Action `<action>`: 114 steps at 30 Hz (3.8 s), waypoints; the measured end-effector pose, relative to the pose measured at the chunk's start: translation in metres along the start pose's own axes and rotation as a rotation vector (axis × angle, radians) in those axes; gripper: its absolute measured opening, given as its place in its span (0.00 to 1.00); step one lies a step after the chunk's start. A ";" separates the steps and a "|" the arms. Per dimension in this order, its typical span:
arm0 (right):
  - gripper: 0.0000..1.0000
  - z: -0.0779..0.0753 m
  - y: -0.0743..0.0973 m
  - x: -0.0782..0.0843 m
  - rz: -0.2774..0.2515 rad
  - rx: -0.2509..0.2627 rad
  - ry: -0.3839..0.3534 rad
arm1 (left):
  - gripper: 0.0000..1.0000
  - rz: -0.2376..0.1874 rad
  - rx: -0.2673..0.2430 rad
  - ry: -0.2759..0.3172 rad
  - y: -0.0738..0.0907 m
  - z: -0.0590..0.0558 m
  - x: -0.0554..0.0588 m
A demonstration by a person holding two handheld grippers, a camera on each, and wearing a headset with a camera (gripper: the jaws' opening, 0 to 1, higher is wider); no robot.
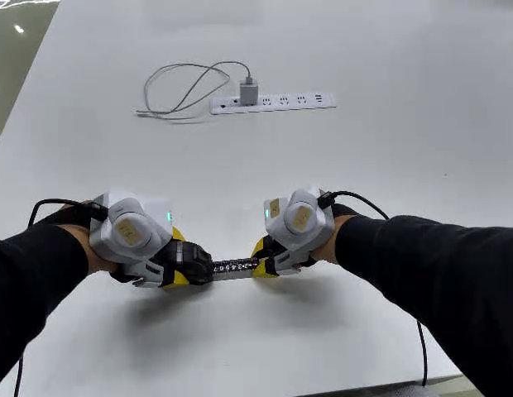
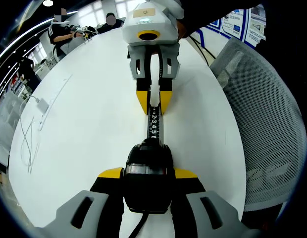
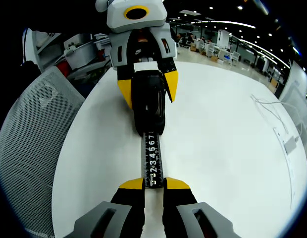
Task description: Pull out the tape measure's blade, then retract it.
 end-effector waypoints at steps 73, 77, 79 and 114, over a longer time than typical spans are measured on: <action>0.09 -0.003 0.020 0.043 0.015 0.004 -0.040 | 0.31 0.011 -0.009 0.013 0.000 0.000 0.000; 0.09 -0.003 0.020 0.045 0.017 0.004 -0.040 | 0.31 0.011 -0.010 0.013 0.000 0.000 0.000; 0.09 -0.003 0.021 0.046 0.017 0.004 -0.041 | 0.31 0.011 -0.010 0.015 0.000 0.000 0.000; 0.09 -0.003 0.028 0.065 0.026 0.000 -0.057 | 0.31 0.012 -0.013 0.018 0.001 -0.001 -0.002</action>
Point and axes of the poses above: the centre of the closed fingertips' face, and the gripper's own axes: y roughly backward along the fingers, z roughly to its left, x roughly out of its underside, the point moved 1 cm from there along y, roughly backward along the fingers, and after that the axes turned 15 degrees about z, right-handed, at the moved point
